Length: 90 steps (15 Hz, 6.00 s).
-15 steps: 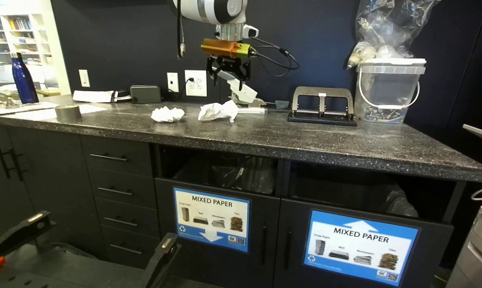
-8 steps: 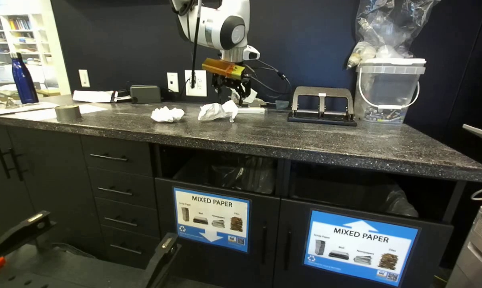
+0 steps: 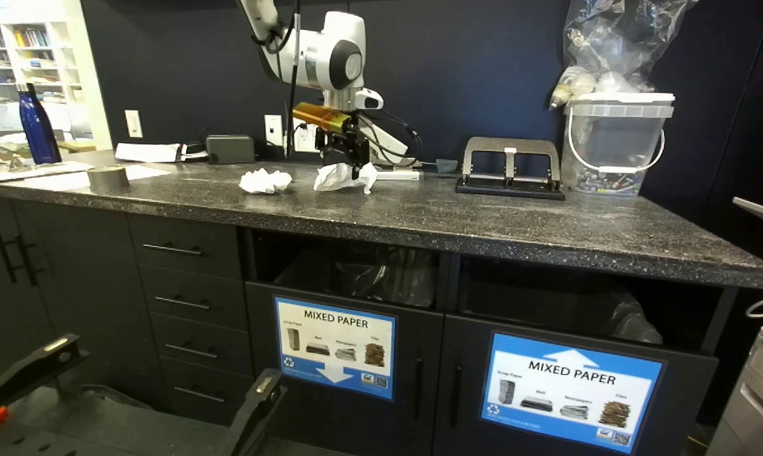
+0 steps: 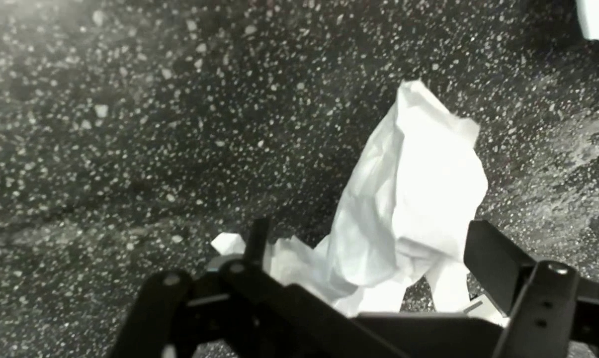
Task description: Put the papers in the first bin
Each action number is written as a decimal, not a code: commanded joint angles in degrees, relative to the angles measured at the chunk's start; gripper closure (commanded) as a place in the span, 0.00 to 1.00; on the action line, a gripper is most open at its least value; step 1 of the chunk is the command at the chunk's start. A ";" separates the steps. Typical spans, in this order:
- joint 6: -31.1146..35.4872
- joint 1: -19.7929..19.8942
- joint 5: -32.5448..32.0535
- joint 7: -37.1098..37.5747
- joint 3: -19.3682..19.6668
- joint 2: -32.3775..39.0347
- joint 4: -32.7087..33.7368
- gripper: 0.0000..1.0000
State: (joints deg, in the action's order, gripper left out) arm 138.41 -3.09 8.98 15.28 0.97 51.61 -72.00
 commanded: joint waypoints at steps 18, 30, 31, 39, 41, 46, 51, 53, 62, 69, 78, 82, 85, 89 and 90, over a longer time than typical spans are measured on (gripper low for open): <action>-2.52 -1.71 -0.91 12.56 2.45 13.64 20.82 0.00; -0.25 -1.43 -0.76 16.43 2.45 16.59 24.79 0.42; -0.08 -1.35 -0.77 16.28 2.41 16.81 25.05 0.51; -2.24 -0.66 -1.93 11.85 2.02 17.31 25.42 0.91; -5.72 -0.58 -3.40 7.38 2.23 16.19 24.03 0.89; -15.50 -0.47 -7.81 -0.07 3.05 12.39 20.18 0.89; -22.16 0.94 -10.20 -11.98 2.74 4.49 10.46 0.89; -22.57 2.01 -12.09 -17.26 2.37 0.75 5.05 0.90; -16.11 8.67 -14.54 -29.49 2.36 -14.37 -18.14 0.90; -8.35 14.18 -14.47 -34.33 3.72 -27.42 -37.35 0.90; 1.38 22.46 -13.67 -46.78 9.27 -43.43 -61.02 0.90; 2.00 24.65 -13.50 -52.00 12.63 -42.50 -62.60 0.89; 4.66 25.75 -11.91 -56.24 12.83 -36.81 -59.95 0.89; 13.68 27.56 -9.36 -58.90 10.63 -26.98 -55.73 0.90; 16.40 28.38 -8.61 -59.17 9.61 -24.07 -54.24 0.90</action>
State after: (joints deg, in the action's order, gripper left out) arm 148.89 23.12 -2.02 -41.45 13.03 19.28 -131.53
